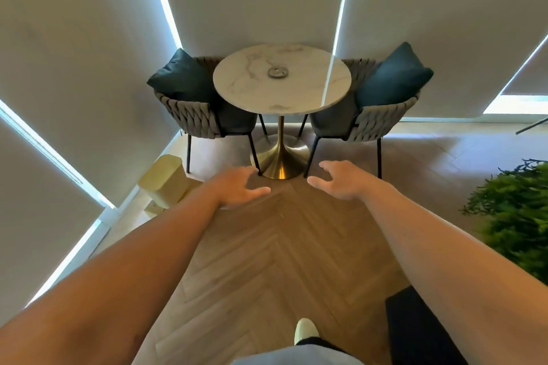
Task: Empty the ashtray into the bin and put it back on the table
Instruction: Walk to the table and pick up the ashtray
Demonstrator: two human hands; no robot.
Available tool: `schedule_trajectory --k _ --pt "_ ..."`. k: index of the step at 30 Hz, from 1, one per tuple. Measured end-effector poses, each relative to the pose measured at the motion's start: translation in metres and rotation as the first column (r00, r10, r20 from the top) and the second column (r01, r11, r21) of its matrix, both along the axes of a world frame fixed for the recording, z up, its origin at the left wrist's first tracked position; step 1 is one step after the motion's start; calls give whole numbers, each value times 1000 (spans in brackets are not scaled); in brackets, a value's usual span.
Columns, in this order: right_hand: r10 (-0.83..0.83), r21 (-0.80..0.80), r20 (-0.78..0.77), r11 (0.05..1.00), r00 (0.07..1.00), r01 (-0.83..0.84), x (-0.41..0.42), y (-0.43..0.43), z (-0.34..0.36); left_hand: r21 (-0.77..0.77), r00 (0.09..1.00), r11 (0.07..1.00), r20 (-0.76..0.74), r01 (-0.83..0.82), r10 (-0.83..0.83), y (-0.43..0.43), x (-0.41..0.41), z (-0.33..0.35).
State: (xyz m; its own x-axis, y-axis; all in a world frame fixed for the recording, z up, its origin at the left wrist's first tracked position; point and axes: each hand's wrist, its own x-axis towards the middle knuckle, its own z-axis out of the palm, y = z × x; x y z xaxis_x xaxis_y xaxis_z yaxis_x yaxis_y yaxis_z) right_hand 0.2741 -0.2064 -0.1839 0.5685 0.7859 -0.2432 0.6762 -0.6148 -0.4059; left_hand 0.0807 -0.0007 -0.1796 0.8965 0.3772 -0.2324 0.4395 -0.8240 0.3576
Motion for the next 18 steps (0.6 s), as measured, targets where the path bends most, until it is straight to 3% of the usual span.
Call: schedule_trajectory --k 18 --pt "63 -182 -176 979 982 -96 124 84 -71 -146 982 986 -180 -79 52 65 110 -42"
